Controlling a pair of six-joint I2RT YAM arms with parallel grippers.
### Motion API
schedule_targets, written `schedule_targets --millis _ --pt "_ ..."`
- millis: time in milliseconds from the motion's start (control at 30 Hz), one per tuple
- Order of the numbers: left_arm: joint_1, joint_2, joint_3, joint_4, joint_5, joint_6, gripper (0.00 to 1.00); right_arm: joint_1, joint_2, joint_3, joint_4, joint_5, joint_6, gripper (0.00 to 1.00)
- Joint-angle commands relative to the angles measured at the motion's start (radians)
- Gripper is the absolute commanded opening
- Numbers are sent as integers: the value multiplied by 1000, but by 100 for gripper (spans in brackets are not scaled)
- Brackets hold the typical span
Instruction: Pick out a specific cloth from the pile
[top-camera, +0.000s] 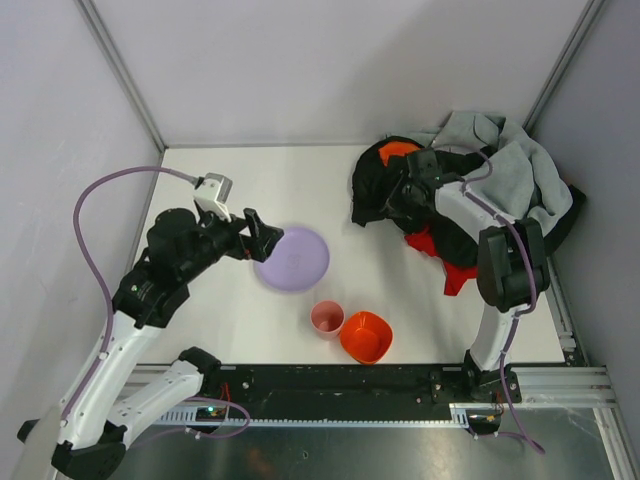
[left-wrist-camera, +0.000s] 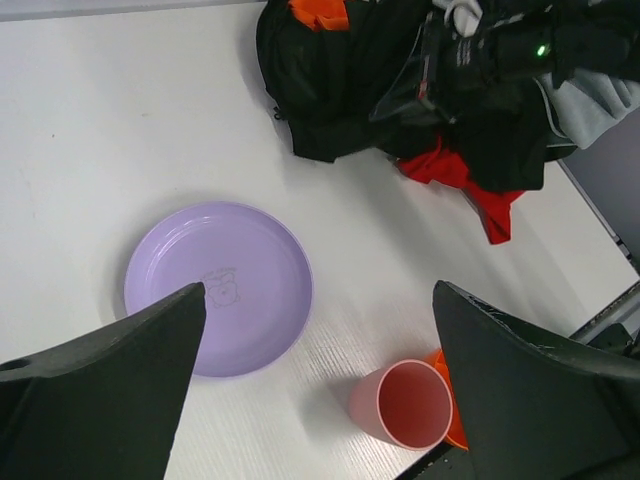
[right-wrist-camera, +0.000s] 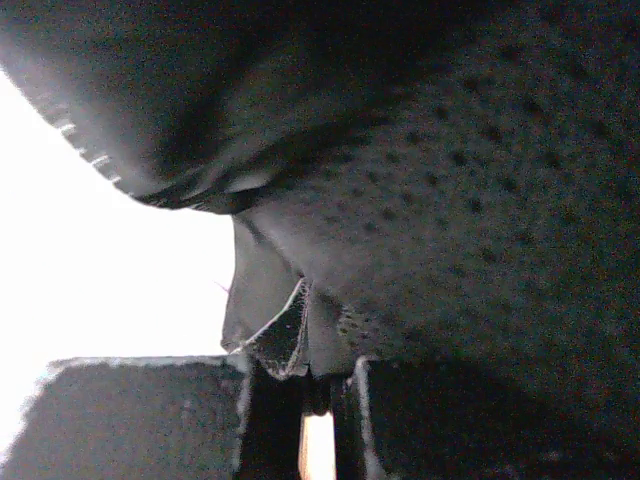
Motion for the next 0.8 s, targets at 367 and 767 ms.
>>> schedule_targets --millis 367,767 --pt "-5 4 -36 29 29 -37 100 -303 -3 823 -385 163 -233 0" --pt "-5 35 -75 44 58 -73 100 -644 -72 730 -400 252 -230 0"
